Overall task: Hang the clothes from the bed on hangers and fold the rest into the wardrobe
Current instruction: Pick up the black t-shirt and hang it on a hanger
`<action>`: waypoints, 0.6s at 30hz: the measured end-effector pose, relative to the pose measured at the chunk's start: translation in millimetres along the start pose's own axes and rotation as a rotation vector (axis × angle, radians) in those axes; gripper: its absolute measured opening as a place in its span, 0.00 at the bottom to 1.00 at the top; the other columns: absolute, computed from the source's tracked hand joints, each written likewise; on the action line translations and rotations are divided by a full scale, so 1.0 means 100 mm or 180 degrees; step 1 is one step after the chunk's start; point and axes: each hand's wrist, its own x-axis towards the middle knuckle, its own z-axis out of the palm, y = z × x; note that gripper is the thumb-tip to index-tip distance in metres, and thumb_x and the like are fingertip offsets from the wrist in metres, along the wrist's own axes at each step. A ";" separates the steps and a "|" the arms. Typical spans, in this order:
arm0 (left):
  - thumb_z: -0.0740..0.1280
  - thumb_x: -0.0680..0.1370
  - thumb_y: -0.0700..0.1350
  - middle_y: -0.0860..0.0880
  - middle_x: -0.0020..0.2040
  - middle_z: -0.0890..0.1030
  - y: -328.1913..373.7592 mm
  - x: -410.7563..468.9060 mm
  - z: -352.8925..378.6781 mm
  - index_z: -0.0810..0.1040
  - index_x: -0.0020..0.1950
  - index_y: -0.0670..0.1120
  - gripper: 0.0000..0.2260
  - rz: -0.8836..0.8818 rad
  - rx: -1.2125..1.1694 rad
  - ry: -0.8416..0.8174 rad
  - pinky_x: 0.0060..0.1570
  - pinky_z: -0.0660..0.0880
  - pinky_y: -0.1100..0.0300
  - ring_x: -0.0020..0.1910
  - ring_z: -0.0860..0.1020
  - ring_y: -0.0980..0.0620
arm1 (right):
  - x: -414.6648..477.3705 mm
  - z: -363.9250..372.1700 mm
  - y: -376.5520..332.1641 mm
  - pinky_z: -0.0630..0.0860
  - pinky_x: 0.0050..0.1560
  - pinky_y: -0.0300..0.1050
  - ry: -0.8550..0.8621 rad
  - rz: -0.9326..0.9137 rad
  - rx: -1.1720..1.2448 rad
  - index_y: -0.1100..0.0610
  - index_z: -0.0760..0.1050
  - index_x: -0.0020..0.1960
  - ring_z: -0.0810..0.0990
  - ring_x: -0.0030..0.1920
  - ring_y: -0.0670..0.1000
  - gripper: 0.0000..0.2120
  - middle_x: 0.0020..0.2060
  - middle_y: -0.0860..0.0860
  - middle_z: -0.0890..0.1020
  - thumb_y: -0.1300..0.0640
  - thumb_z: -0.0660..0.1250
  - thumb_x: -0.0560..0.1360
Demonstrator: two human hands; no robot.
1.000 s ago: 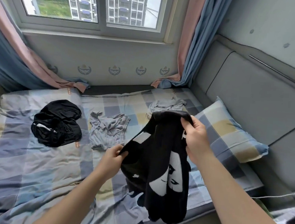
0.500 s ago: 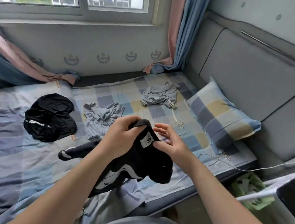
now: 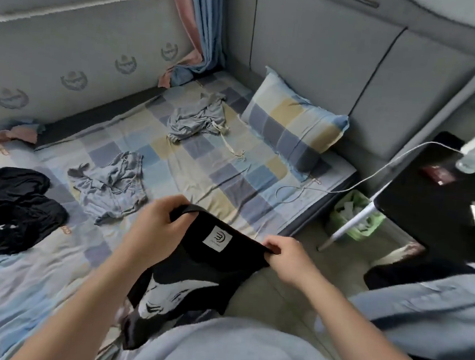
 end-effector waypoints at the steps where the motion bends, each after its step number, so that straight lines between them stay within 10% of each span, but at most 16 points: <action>1: 0.66 0.79 0.44 0.57 0.32 0.79 0.03 -0.04 0.19 0.77 0.38 0.52 0.10 -0.0017 0.0121 -0.0165 0.30 0.68 0.58 0.32 0.76 0.57 | -0.18 -0.10 0.19 0.67 0.38 0.31 0.0026 0.0086 0.0051 0.49 0.78 0.37 0.73 0.32 0.33 0.13 0.29 0.40 0.77 0.66 0.69 0.73; 11: 0.67 0.79 0.43 0.56 0.29 0.76 1.04 -0.67 2.41 0.77 0.37 0.49 0.11 0.0427 0.0511 -0.1938 0.31 0.72 0.59 0.32 0.77 0.51 | -2.48 -0.91 2.10 0.65 0.39 0.43 0.1221 0.1082 0.1047 0.62 0.81 0.41 0.70 0.35 0.43 0.07 0.32 0.48 0.75 0.61 0.71 0.77; 18: 0.66 0.80 0.43 0.60 0.25 0.72 2.36 -1.26 3.71 0.69 0.32 0.52 0.17 0.1408 0.0547 -0.2840 0.31 0.64 0.62 0.29 0.70 0.58 | -4.11 -1.51 2.76 0.65 0.32 0.35 0.2566 0.1521 0.1399 0.49 0.76 0.32 0.69 0.29 0.40 0.18 0.26 0.41 0.72 0.60 0.68 0.80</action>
